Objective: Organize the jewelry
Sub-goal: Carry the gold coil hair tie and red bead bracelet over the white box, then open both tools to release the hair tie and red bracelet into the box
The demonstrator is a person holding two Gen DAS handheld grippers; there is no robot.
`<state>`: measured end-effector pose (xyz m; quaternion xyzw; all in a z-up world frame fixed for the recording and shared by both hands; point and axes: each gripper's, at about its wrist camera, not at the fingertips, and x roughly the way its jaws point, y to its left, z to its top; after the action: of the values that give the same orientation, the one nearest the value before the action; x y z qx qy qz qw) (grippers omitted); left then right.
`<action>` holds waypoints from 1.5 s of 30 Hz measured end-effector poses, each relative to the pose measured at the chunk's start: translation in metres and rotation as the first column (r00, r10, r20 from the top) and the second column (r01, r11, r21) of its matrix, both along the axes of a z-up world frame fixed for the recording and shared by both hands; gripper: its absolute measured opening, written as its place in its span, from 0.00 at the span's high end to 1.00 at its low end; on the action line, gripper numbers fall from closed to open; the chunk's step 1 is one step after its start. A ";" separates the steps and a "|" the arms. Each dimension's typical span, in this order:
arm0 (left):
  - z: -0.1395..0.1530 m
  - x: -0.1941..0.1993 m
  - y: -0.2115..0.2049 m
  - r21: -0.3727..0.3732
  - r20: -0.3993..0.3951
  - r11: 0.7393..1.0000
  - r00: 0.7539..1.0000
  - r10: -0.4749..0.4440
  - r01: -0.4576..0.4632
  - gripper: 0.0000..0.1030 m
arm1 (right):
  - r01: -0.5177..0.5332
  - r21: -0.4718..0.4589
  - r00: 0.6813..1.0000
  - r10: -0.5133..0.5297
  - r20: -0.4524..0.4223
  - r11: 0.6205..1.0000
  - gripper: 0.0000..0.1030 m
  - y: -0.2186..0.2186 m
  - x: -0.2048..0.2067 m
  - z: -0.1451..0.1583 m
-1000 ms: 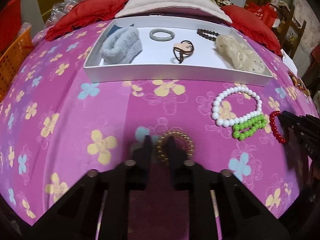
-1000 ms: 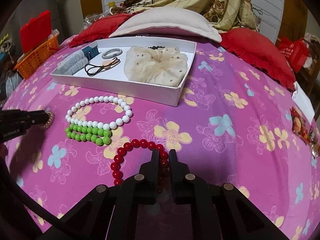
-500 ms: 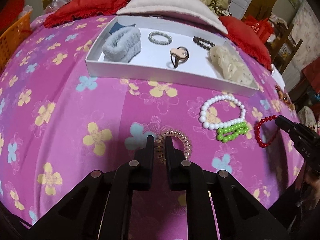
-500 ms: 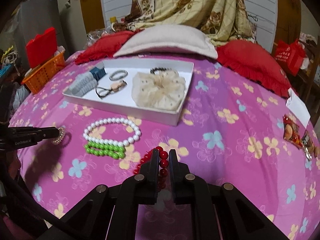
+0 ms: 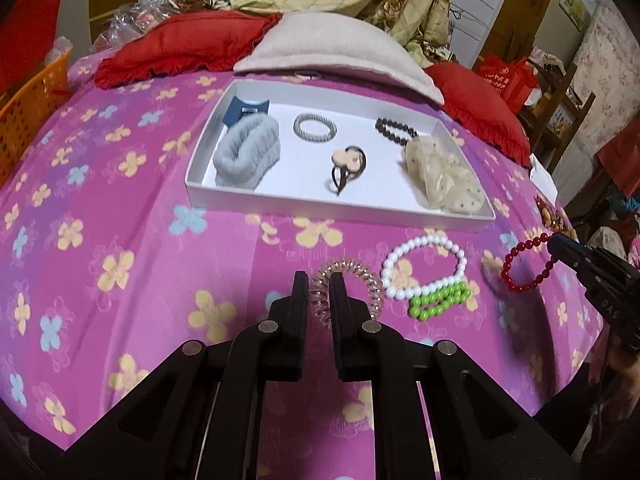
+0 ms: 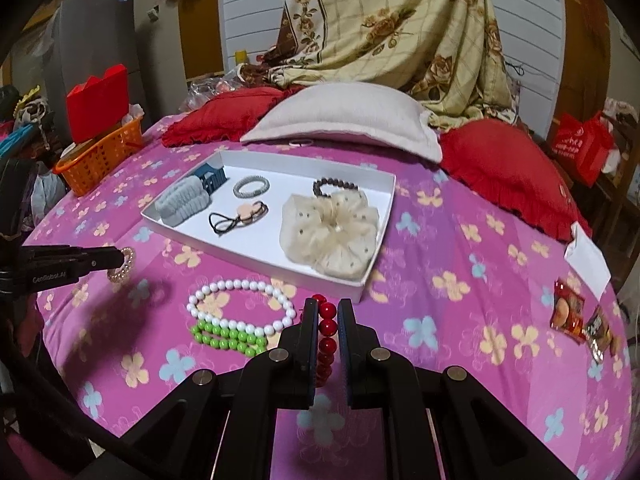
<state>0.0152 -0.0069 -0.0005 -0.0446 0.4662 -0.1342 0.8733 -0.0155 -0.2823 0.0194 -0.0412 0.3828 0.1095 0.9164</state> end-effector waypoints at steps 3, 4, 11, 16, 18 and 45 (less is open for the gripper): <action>0.007 0.007 -0.003 0.013 0.018 1.000 1.000 0.001 -0.002 0.91 | -0.012 -0.006 1.000 0.012 0.012 1.000 0.92 0.005 0.005 0.006; 0.009 0.008 -0.003 0.017 0.023 1.000 1.000 0.002 -0.003 0.91 | -0.019 -0.009 1.000 0.019 0.017 1.000 0.92 0.007 0.008 0.009; 0.015 0.035 -0.009 0.055 0.045 0.998 0.999 0.012 -0.015 0.91 | -0.051 -0.022 0.998 0.051 0.030 0.998 0.92 0.024 0.030 0.019; 0.013 0.052 -0.011 0.071 0.044 0.997 0.999 0.024 -0.027 0.91 | -0.078 -0.020 0.996 0.078 0.032 0.997 0.92 0.038 0.047 0.019; 0.011 0.059 -0.012 0.073 0.042 0.997 0.999 0.026 -0.029 0.91 | -0.089 -0.016 0.996 0.089 0.028 0.996 0.92 0.044 0.054 0.018; -0.038 0.135 -0.023 0.085 -0.060 0.995 0.996 0.060 -0.054 0.91 | -0.089 0.028 0.982 0.092 -0.166 0.996 0.92 0.066 0.181 -0.060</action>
<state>0.1500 -0.0300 -0.0389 -0.0255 0.4969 -0.0881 0.8629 0.1652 -0.2160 -0.0402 -0.0399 0.4548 0.1580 0.8756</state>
